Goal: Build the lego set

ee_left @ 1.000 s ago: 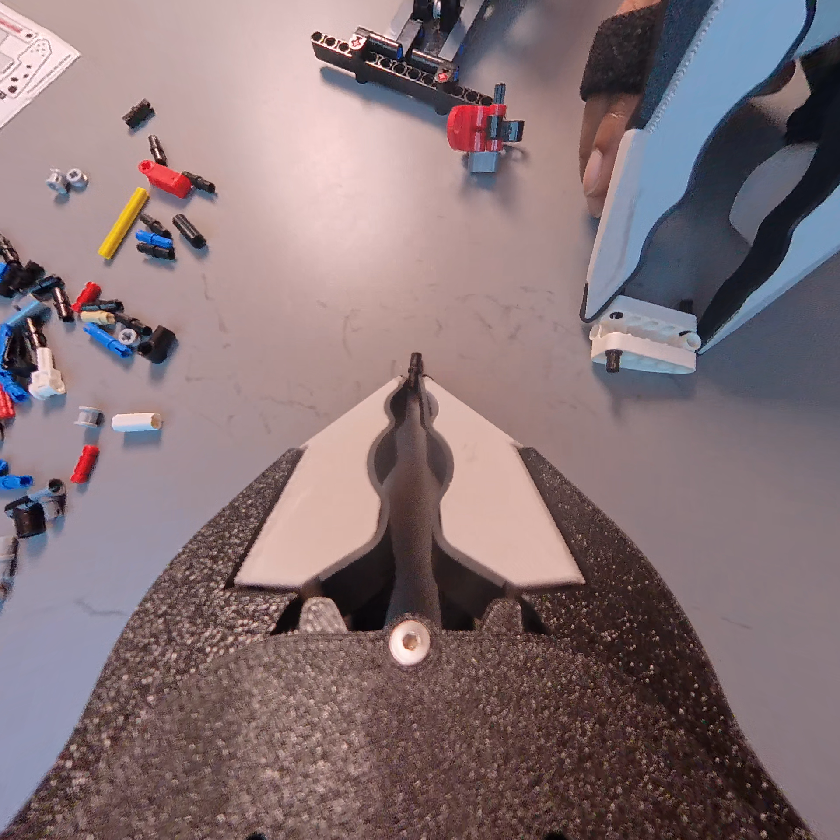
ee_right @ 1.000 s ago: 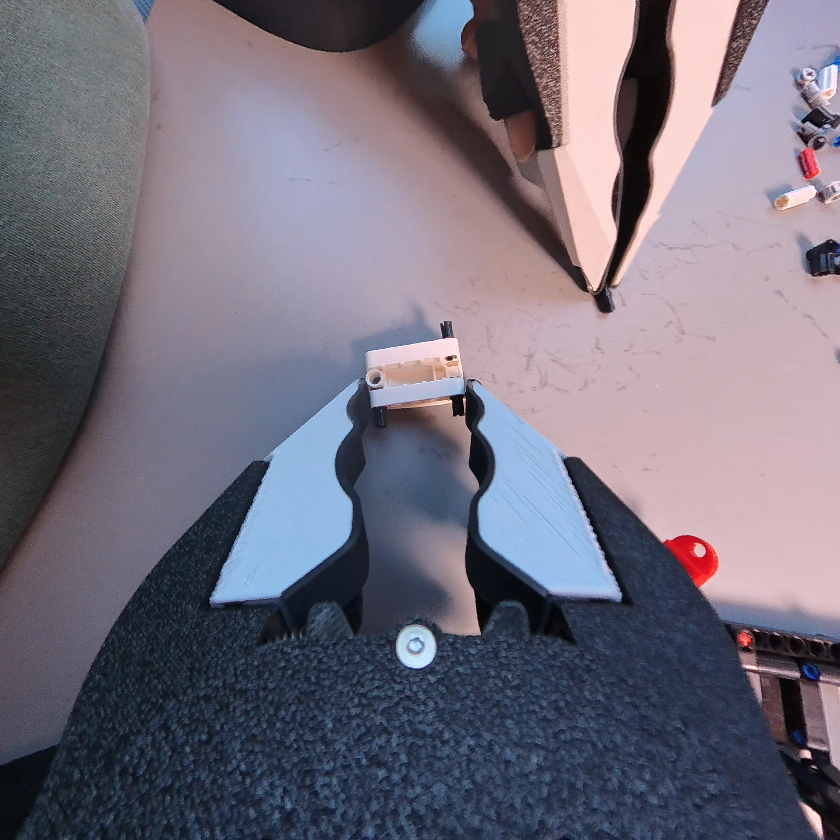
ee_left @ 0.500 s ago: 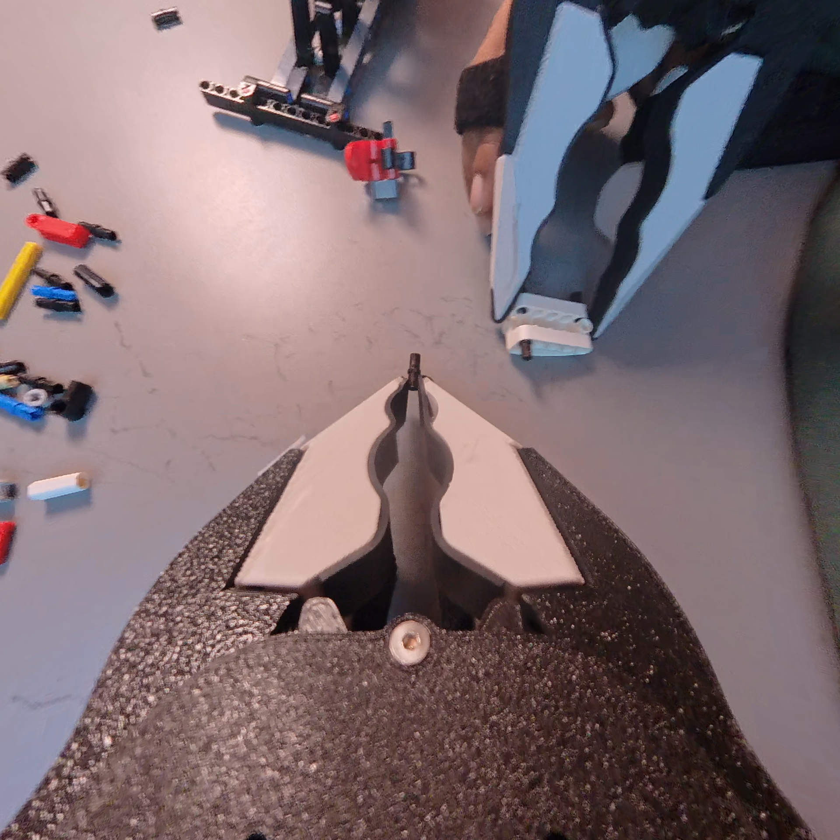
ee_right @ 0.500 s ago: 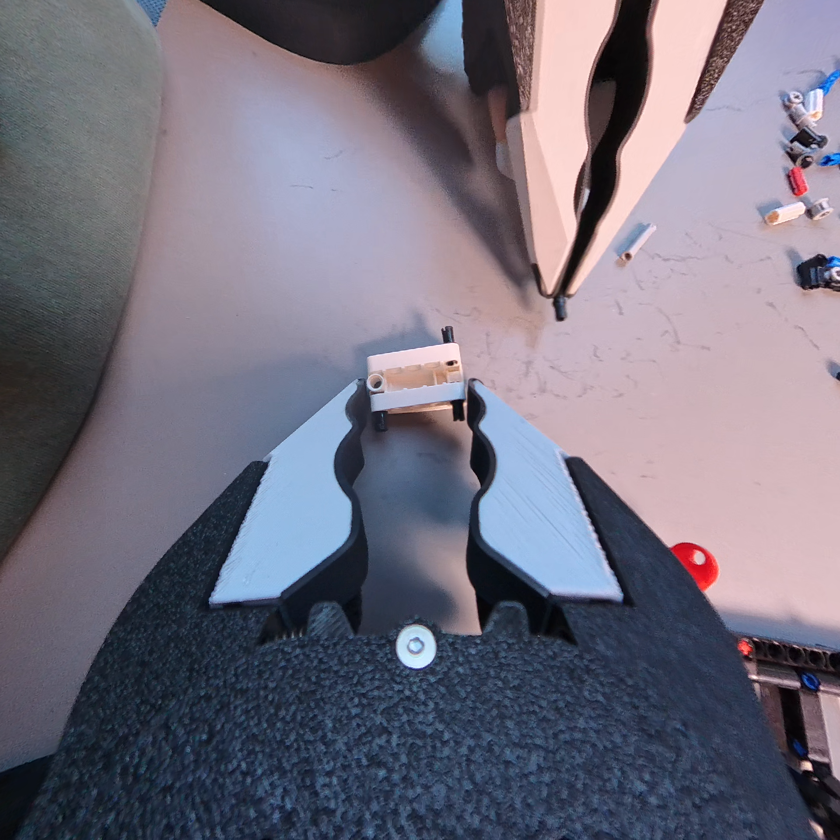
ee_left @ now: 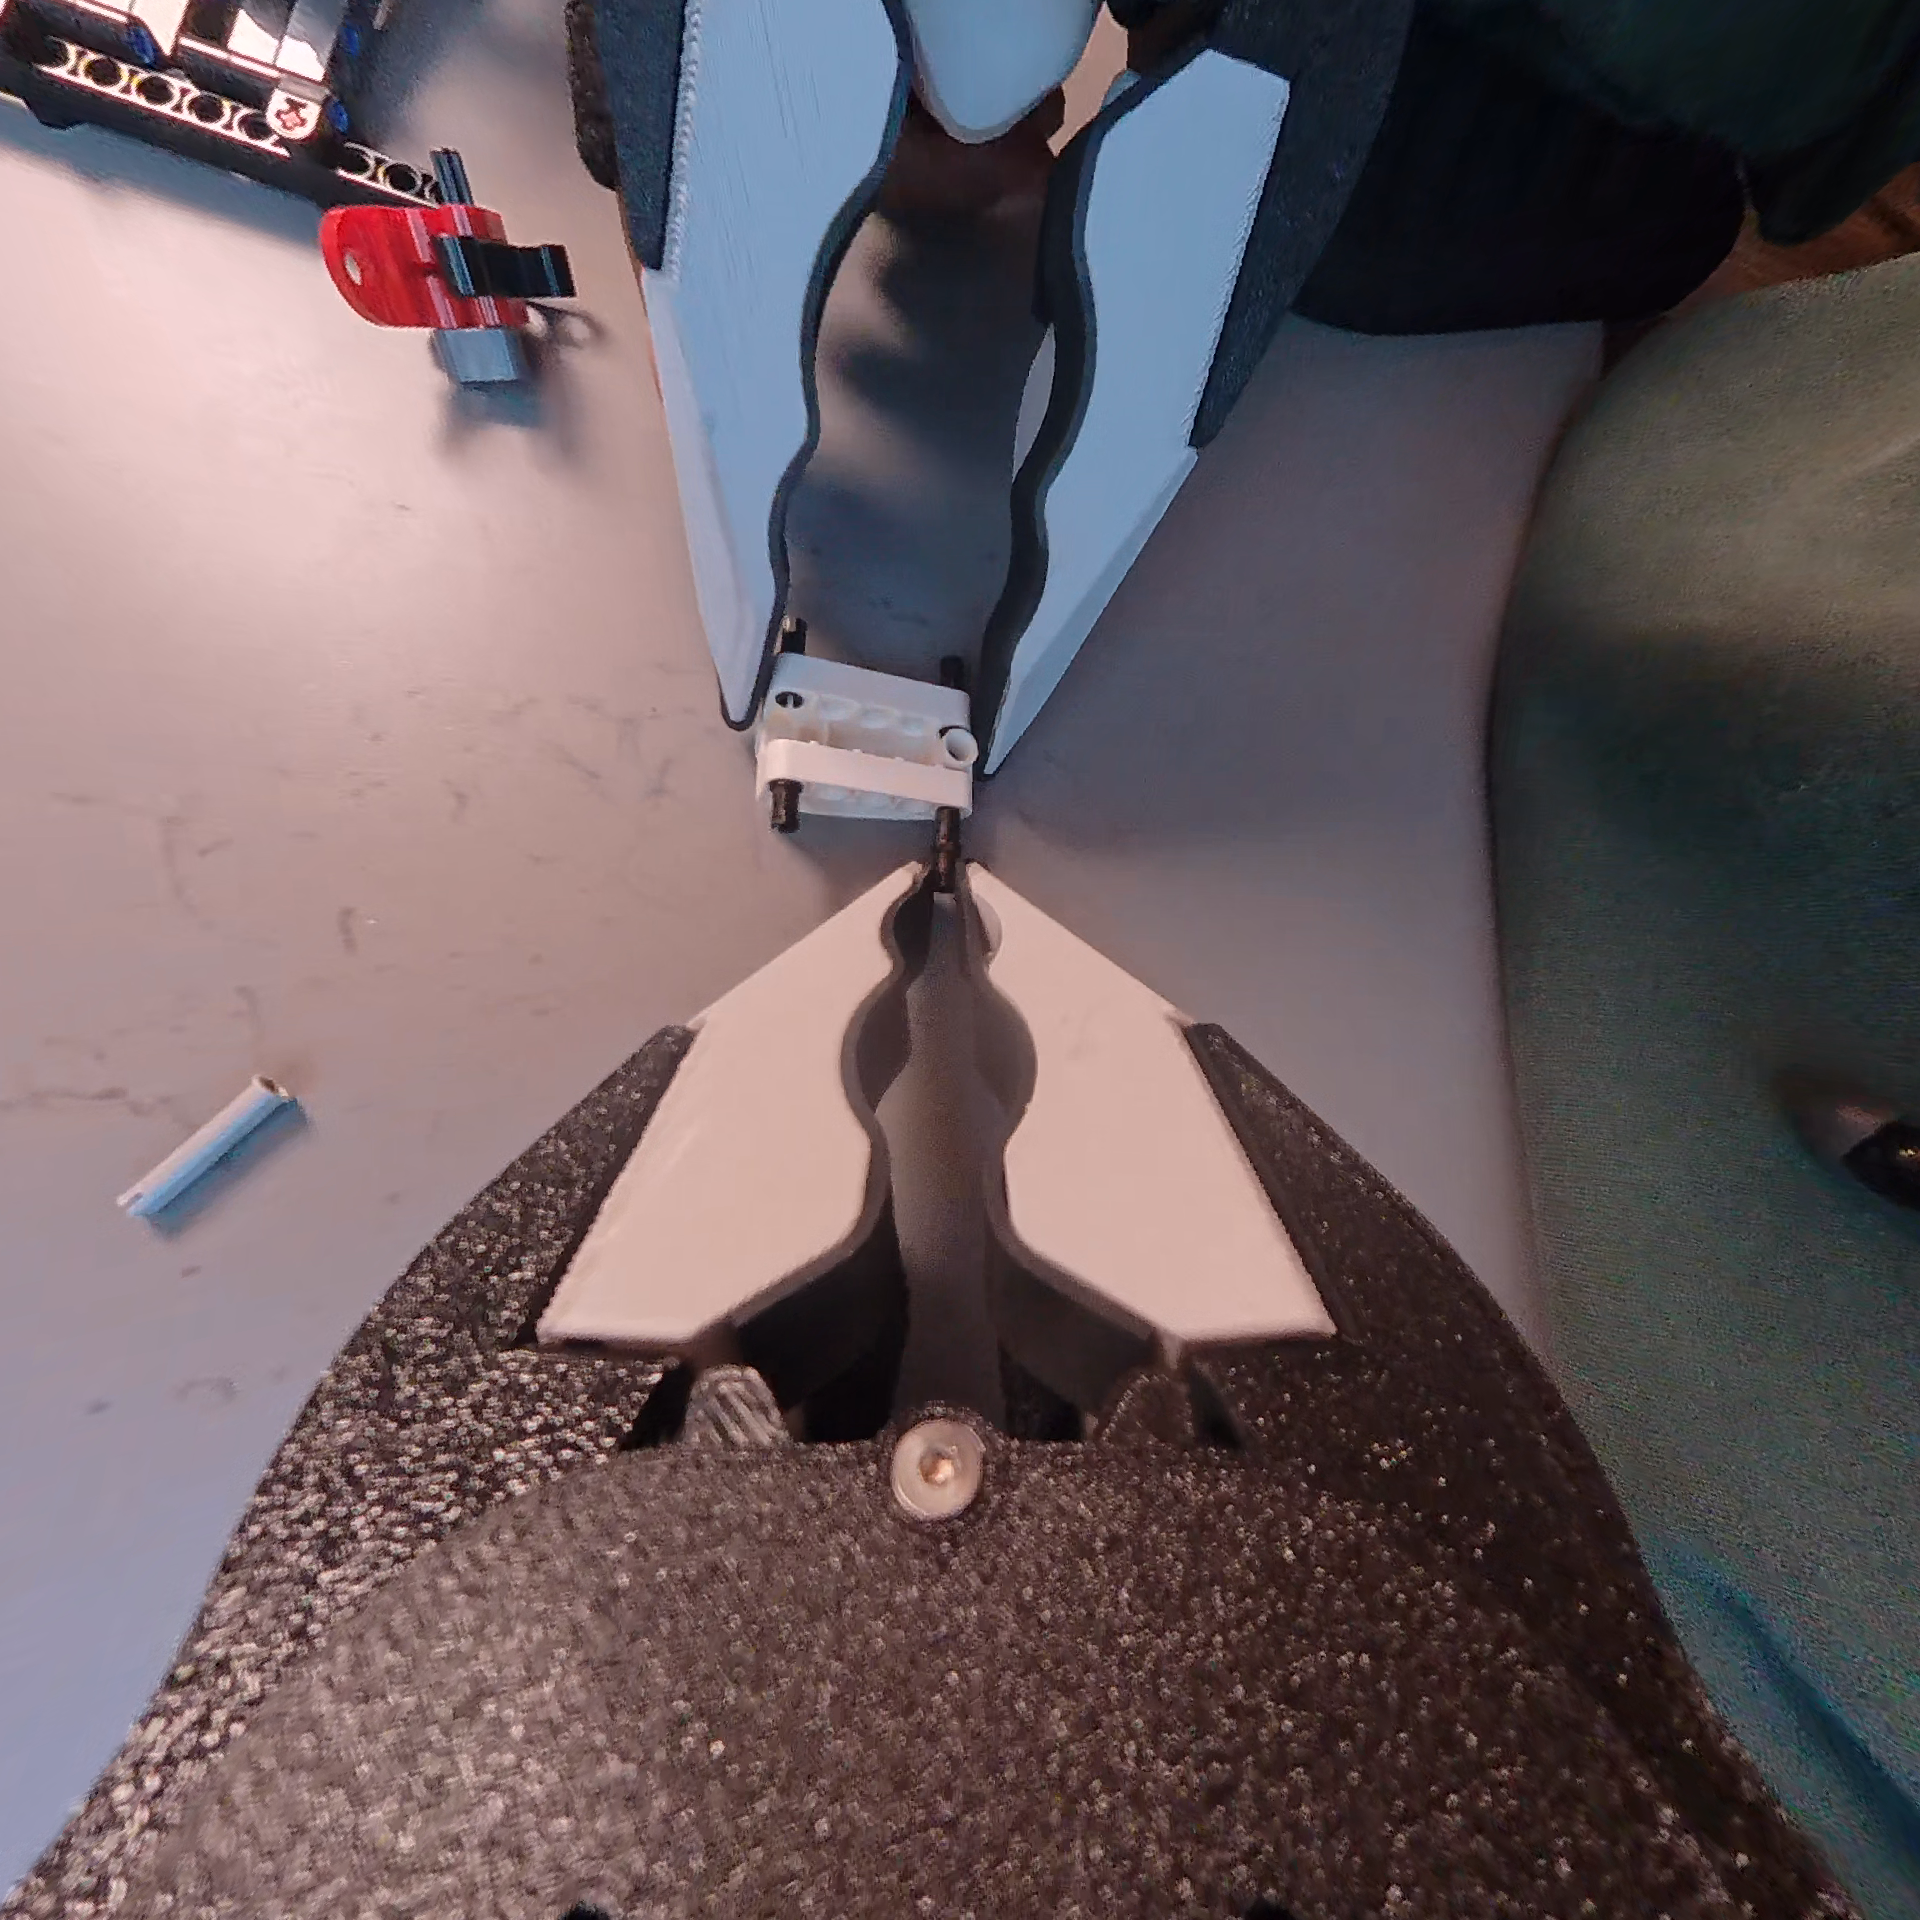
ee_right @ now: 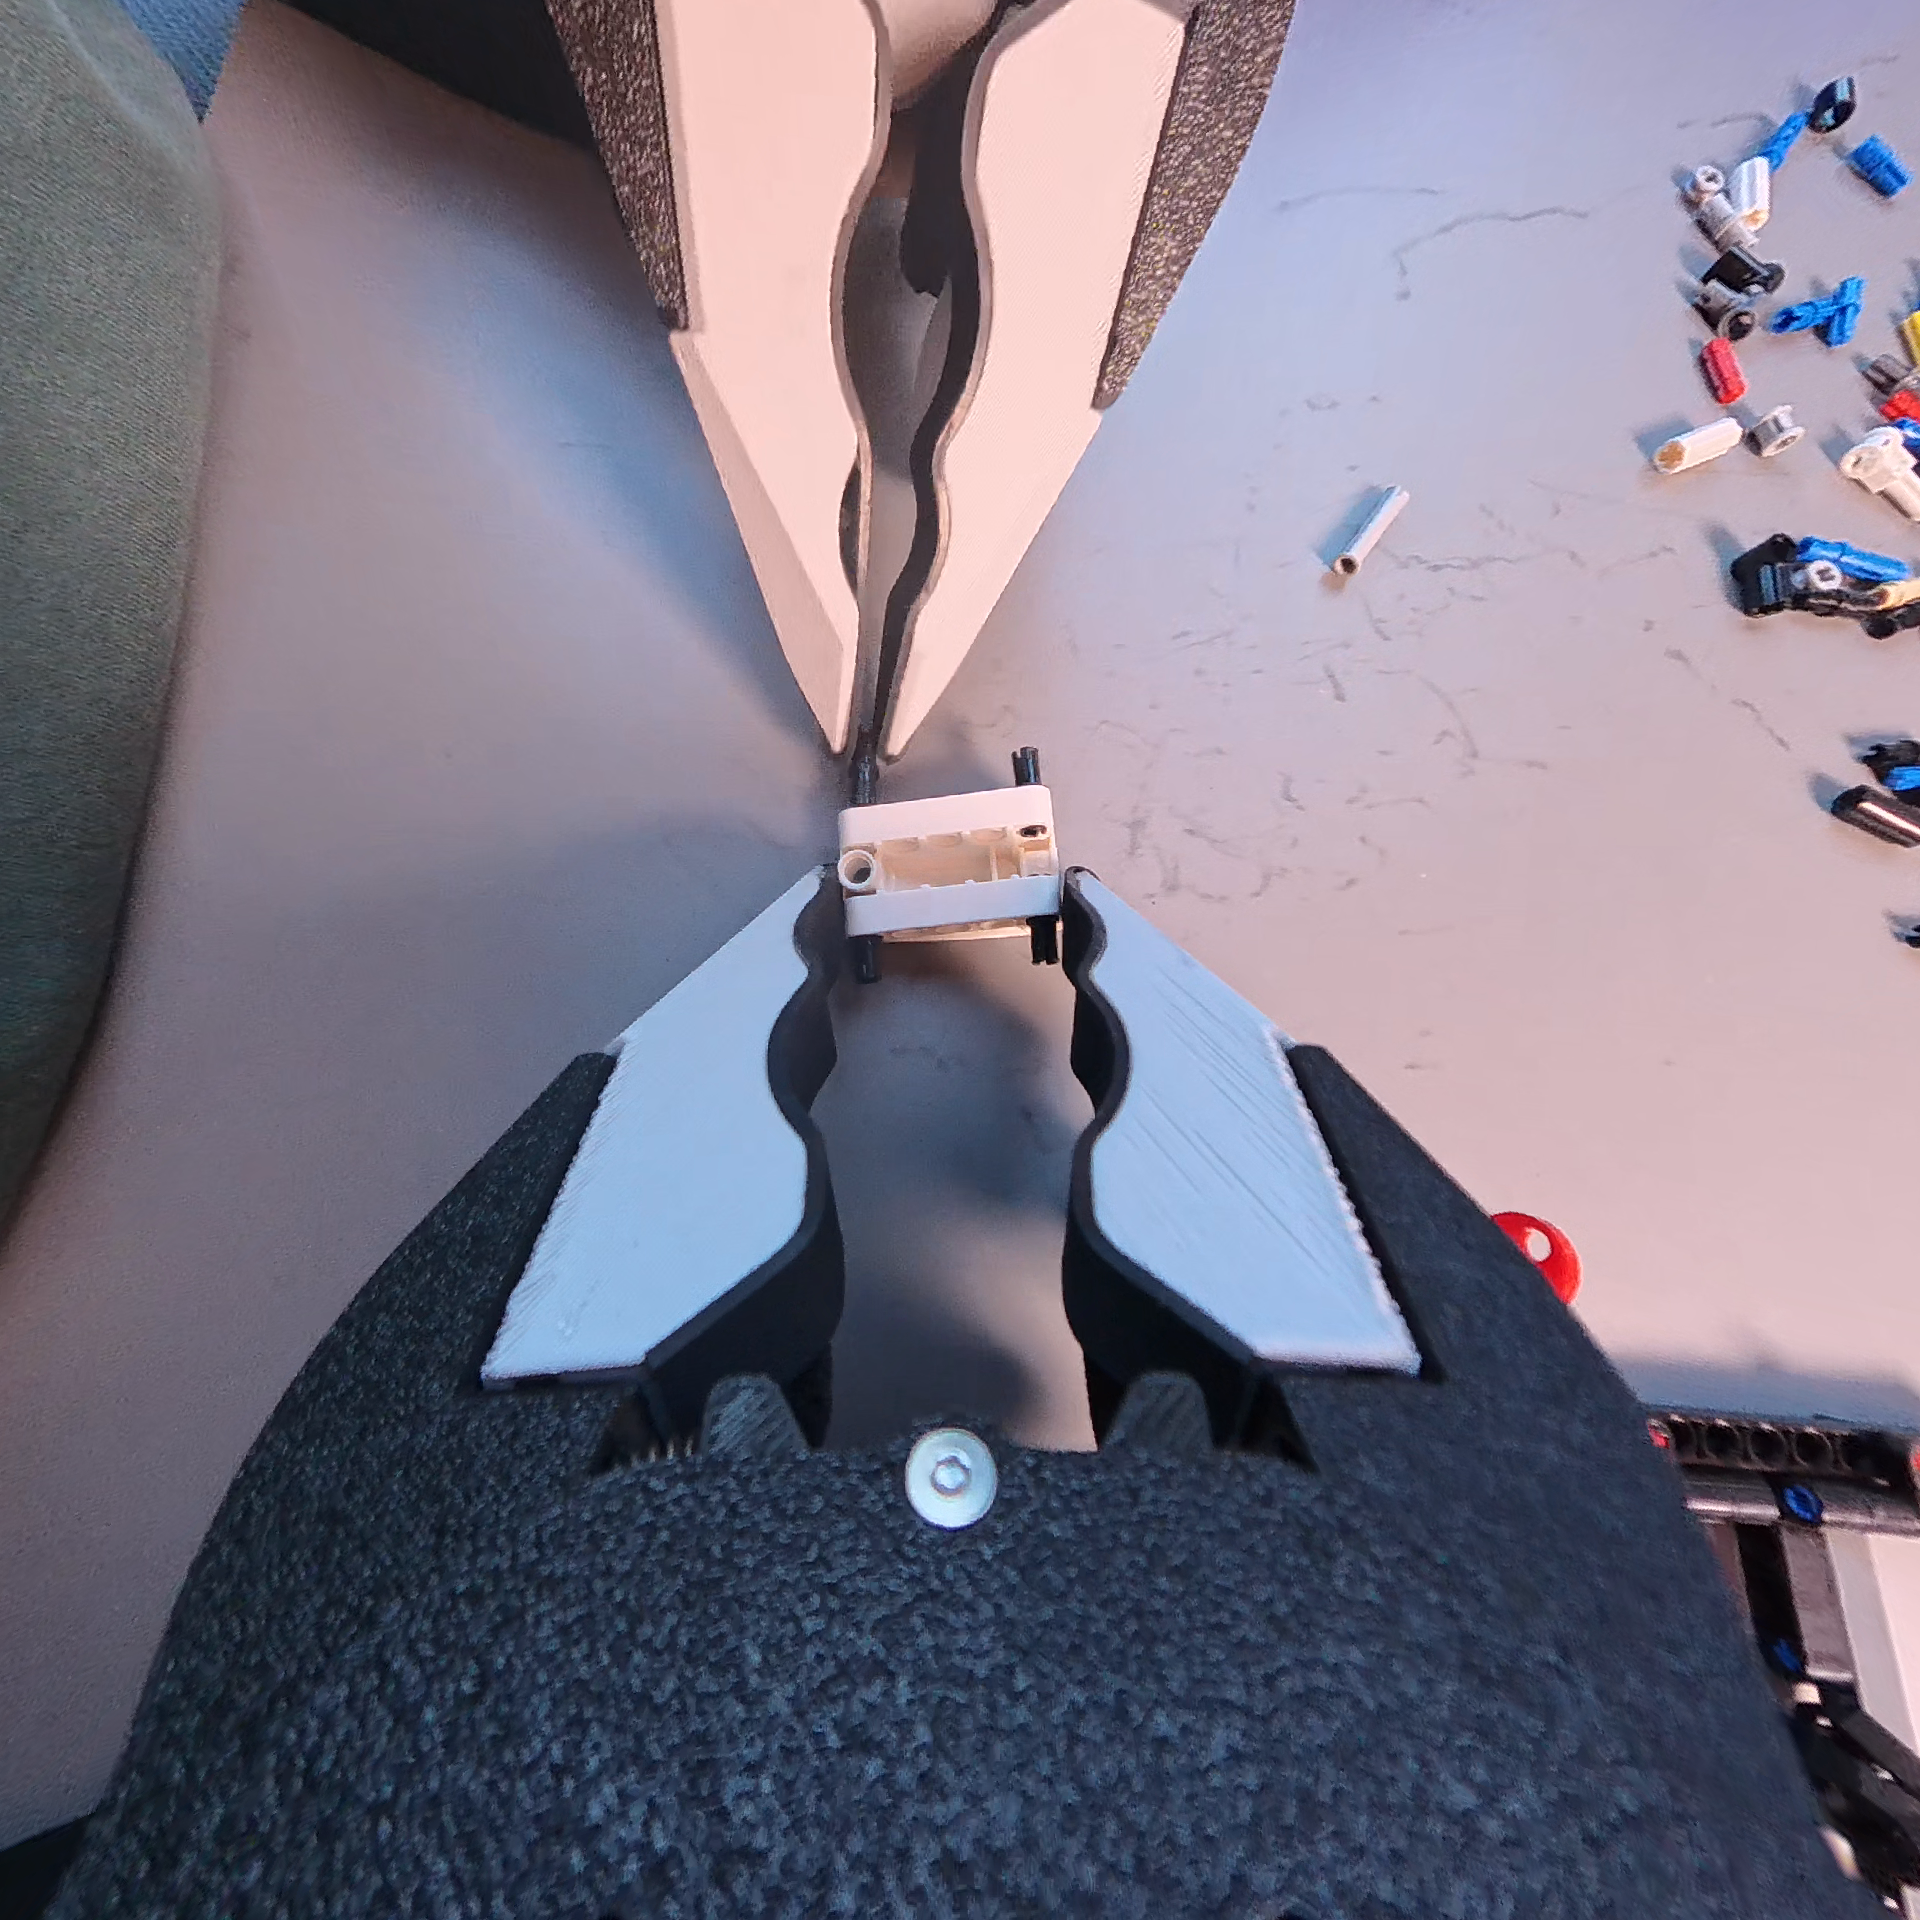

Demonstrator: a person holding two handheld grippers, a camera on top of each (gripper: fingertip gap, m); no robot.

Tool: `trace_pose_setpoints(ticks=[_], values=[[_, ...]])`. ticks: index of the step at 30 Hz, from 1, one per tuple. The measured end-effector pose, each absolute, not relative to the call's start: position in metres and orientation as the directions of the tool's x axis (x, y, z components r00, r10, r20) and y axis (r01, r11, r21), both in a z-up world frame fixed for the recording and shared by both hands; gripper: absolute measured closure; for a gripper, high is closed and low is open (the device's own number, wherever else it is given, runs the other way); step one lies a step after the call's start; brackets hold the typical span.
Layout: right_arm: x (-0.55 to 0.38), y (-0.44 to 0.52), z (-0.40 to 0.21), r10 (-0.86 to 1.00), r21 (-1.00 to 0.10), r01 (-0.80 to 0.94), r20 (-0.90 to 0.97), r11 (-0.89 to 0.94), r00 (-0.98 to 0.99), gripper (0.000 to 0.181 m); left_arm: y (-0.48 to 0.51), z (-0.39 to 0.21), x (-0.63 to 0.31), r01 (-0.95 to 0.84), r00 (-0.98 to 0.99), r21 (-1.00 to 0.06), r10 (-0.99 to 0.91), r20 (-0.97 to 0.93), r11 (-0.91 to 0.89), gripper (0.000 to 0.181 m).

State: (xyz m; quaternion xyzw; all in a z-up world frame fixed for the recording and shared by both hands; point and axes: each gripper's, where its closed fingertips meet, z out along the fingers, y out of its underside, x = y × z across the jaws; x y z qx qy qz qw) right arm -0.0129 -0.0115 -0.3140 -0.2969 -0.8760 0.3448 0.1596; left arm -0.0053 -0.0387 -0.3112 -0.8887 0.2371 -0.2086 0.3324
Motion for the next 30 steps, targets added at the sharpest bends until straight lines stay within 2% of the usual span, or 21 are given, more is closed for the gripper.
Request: trace_pose_setpoints(ticks=[8, 16, 25, 30], values=[[-0.013, -0.011, -0.314, 0.645, -0.692, 0.424, 0.079, 0.585, -0.760, 0.140, -0.038, -0.313, -0.004, -0.257, 0.809, -0.684, -0.539, 0.234, -0.683, 0.178], [-0.012, -0.012, -0.314, 0.654, -0.675, 0.436, 0.092, 0.595, -0.751, 0.140, -0.034, -0.303, -0.003, -0.156, 0.805, -0.710, -0.505, 0.312, -0.687, 0.178], [-0.012, -0.011, -0.314, 0.661, -0.687, 0.442, 0.073, 0.576, -0.747, 0.140, -0.040, -0.313, -0.002, -0.235, 0.805, -0.692, -0.535, 0.255, -0.683, 0.178], [-0.011, -0.011, -0.314, 0.661, -0.688, 0.441, 0.075, 0.577, -0.747, 0.140, -0.037, -0.309, -0.003, -0.217, 0.806, -0.711, -0.533, 0.255, -0.669, 0.178]])
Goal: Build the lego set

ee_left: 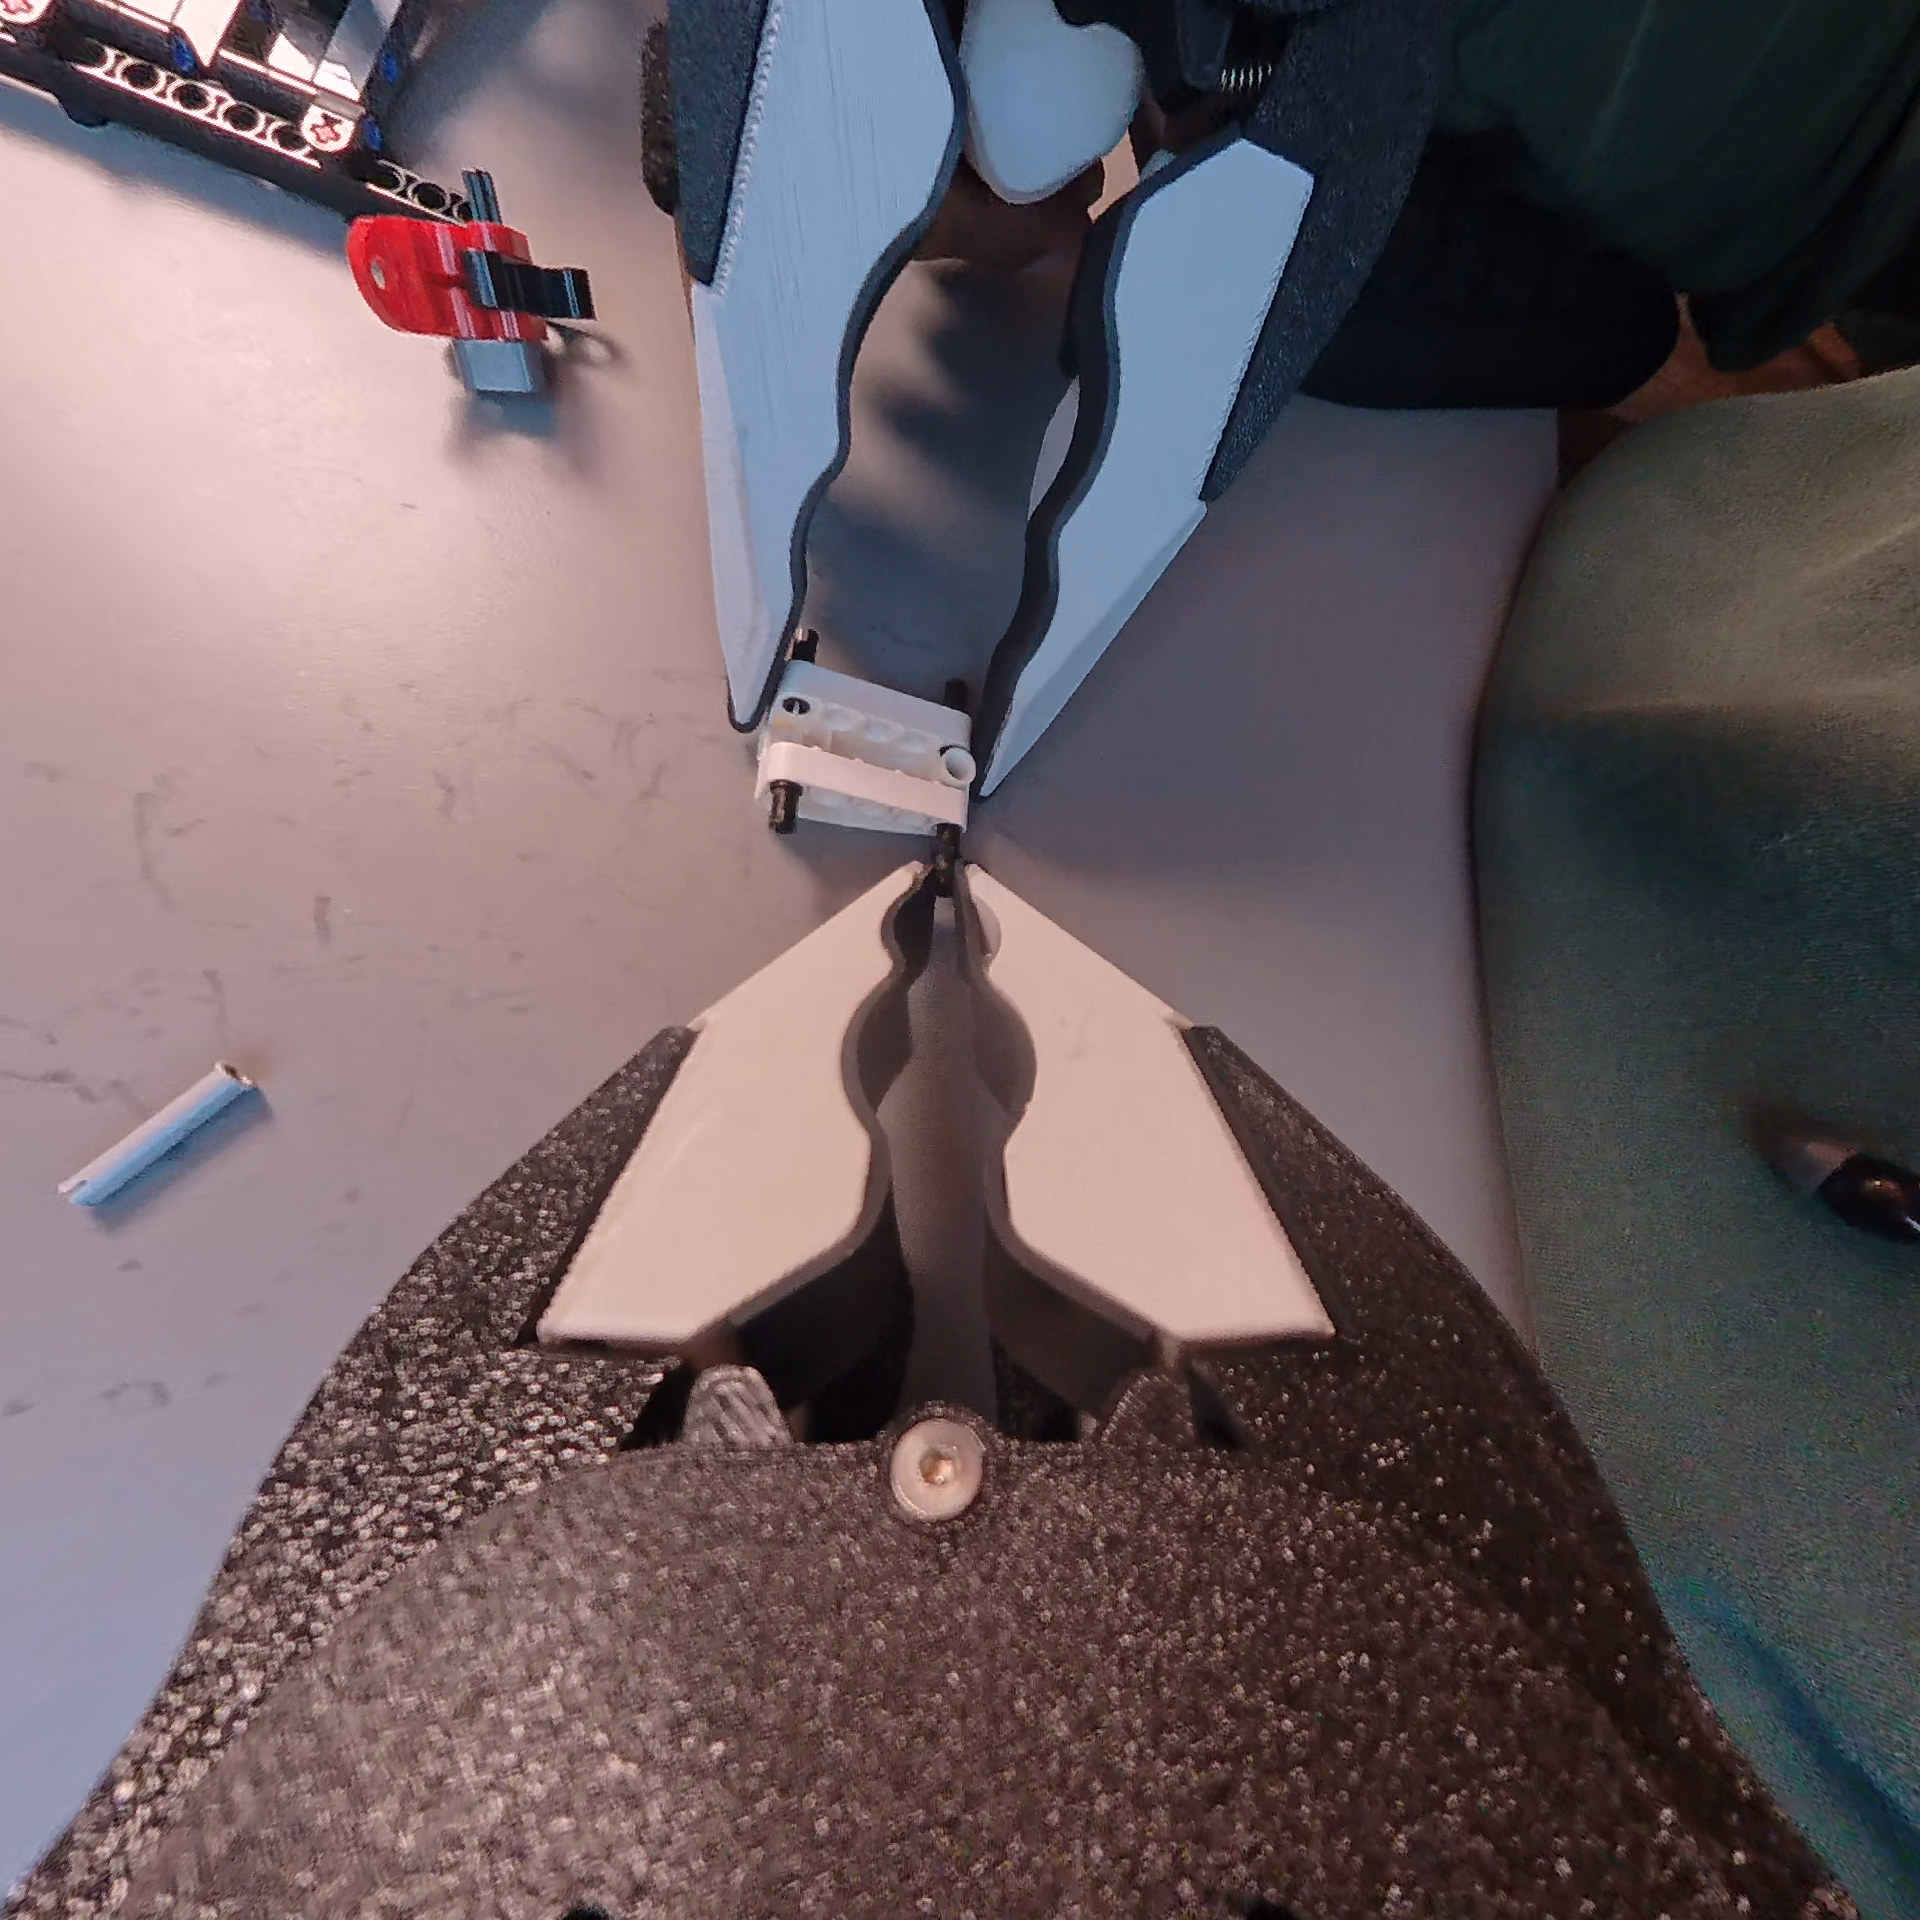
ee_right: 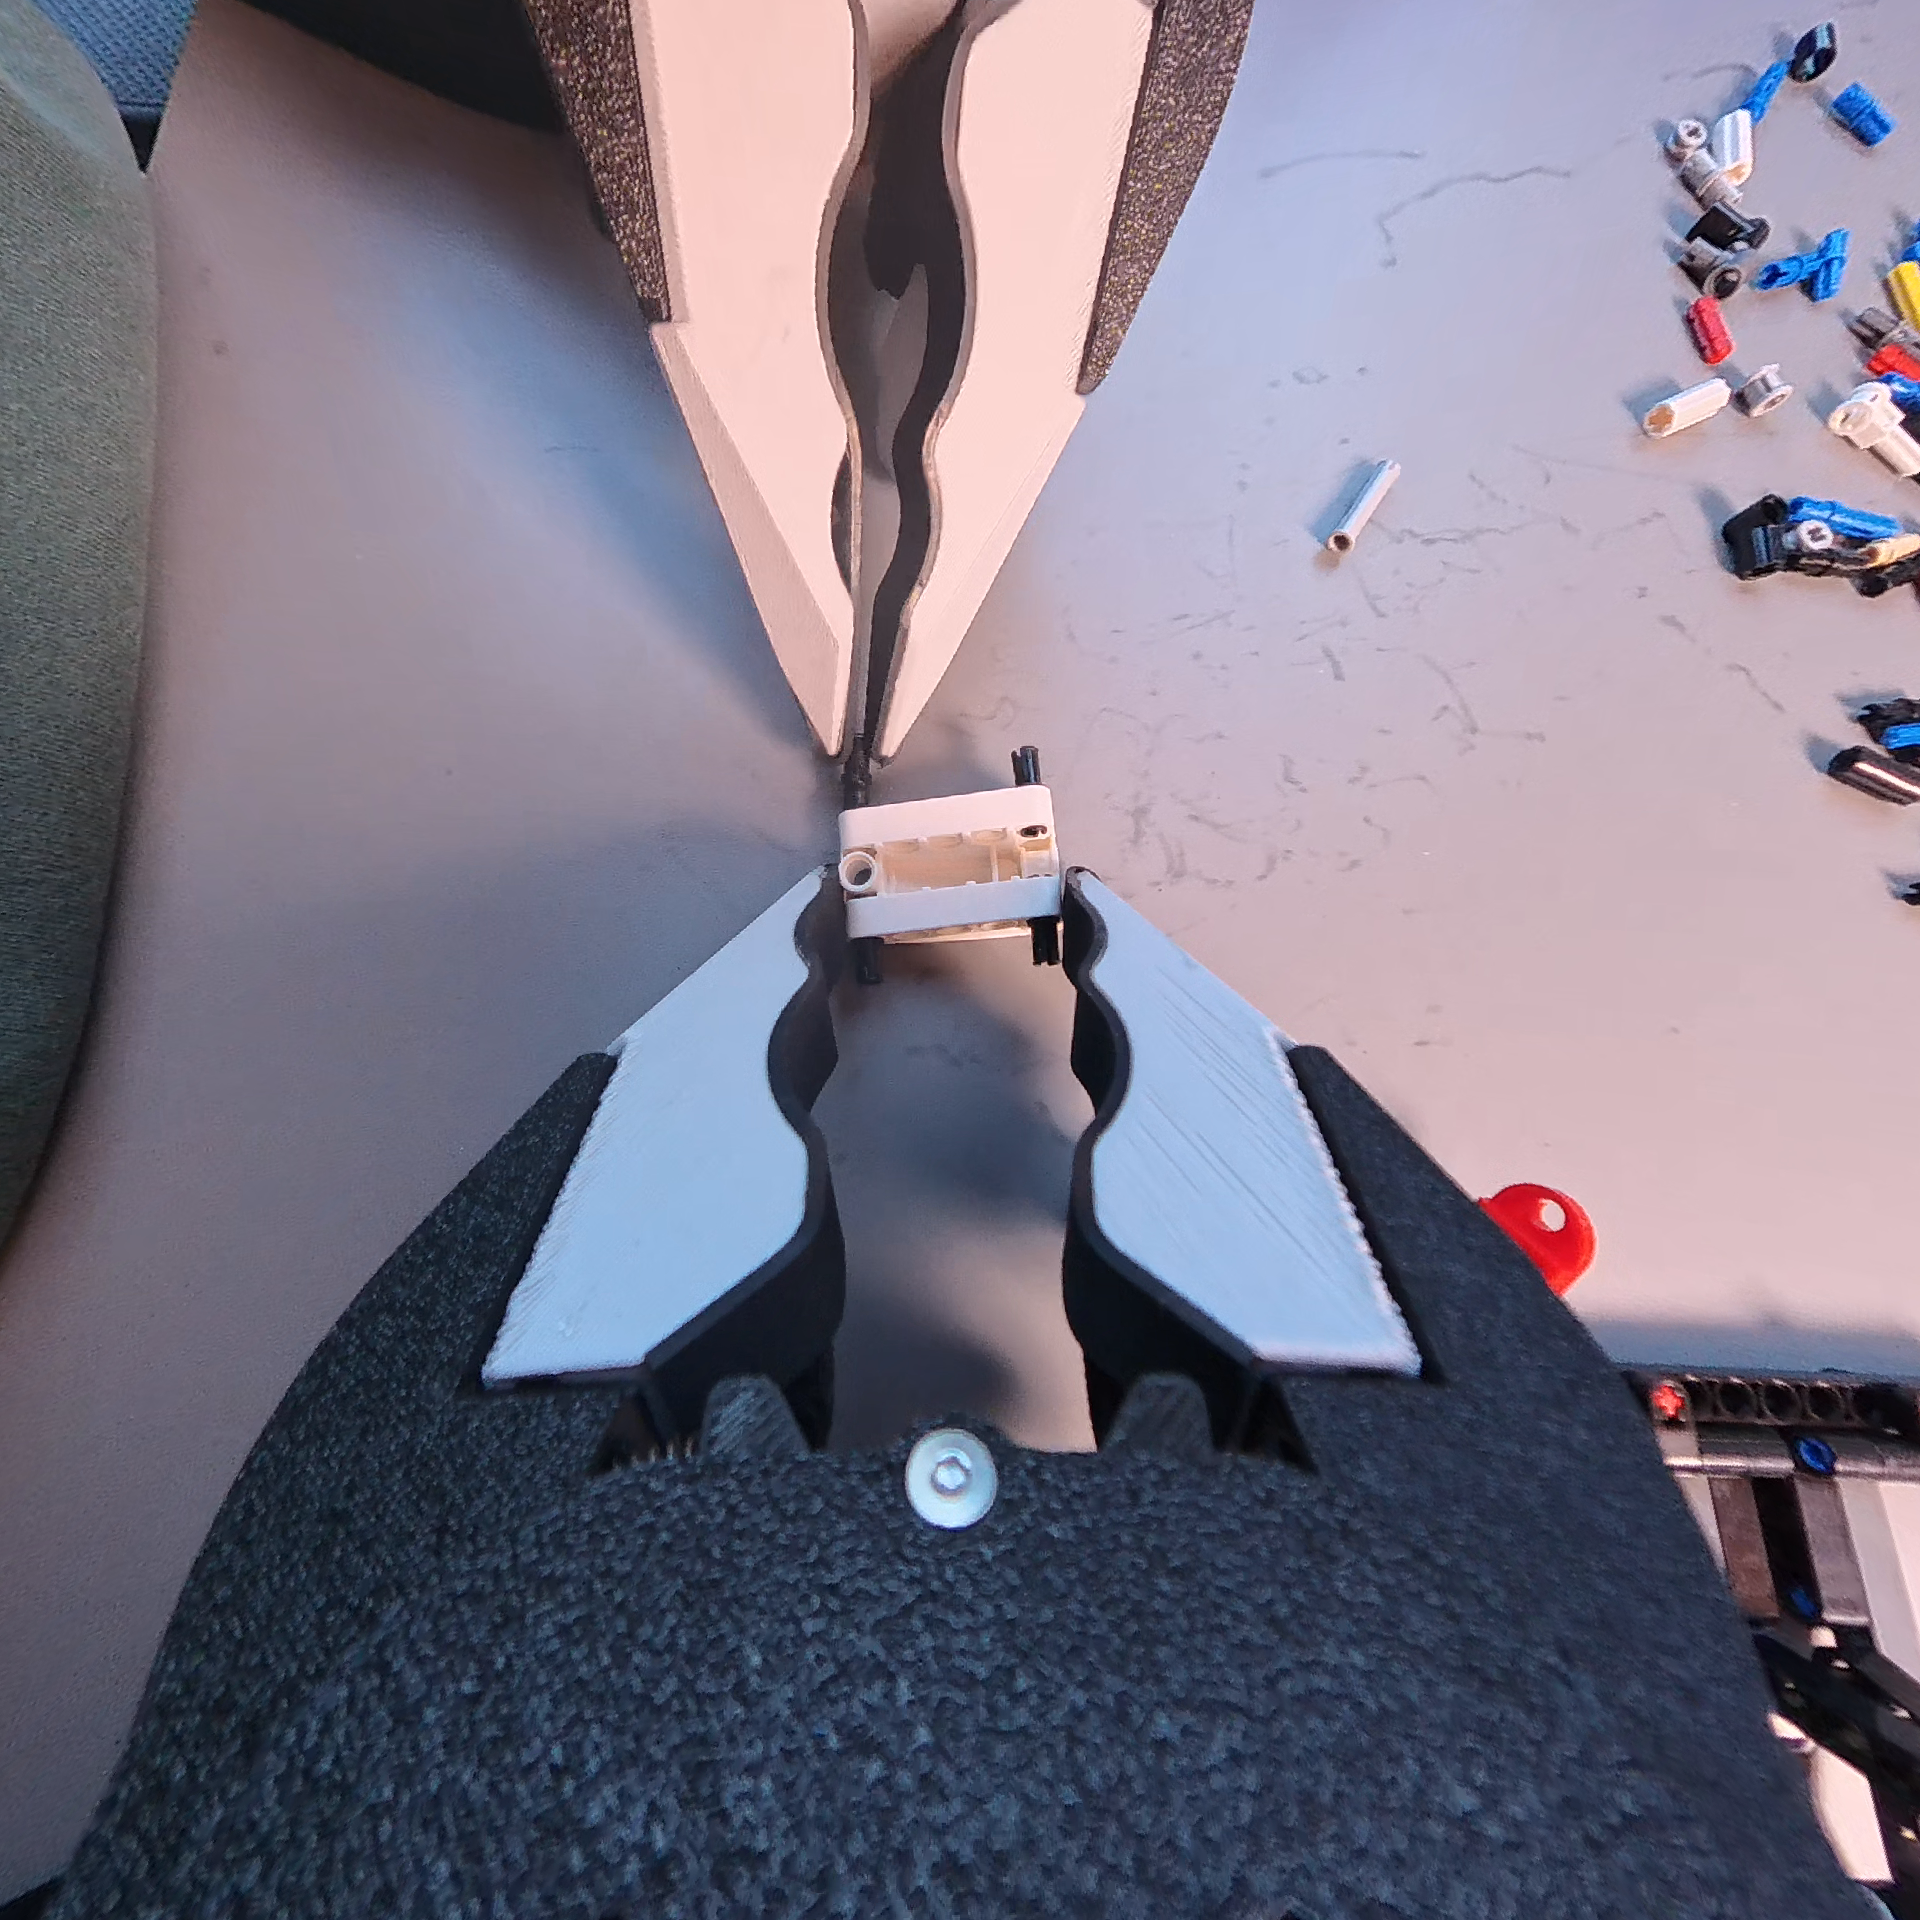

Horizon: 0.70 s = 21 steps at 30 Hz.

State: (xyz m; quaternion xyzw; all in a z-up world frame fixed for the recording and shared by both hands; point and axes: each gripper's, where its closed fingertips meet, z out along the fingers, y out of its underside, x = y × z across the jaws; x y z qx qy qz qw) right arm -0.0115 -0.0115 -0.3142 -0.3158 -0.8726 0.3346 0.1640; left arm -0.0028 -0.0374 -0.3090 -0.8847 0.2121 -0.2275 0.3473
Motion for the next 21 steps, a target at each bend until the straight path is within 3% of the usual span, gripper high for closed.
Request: trace_pose_setpoints(ticks=[21], values=[[-0.0102, -0.0098, -0.3140, 0.661, -0.693, 0.440, 0.072, 0.572, -0.747, 0.140, -0.0341, -0.3092, -0.0039, -0.260, 0.836, -0.747, -0.530, 0.144, -0.612, 0.179]])
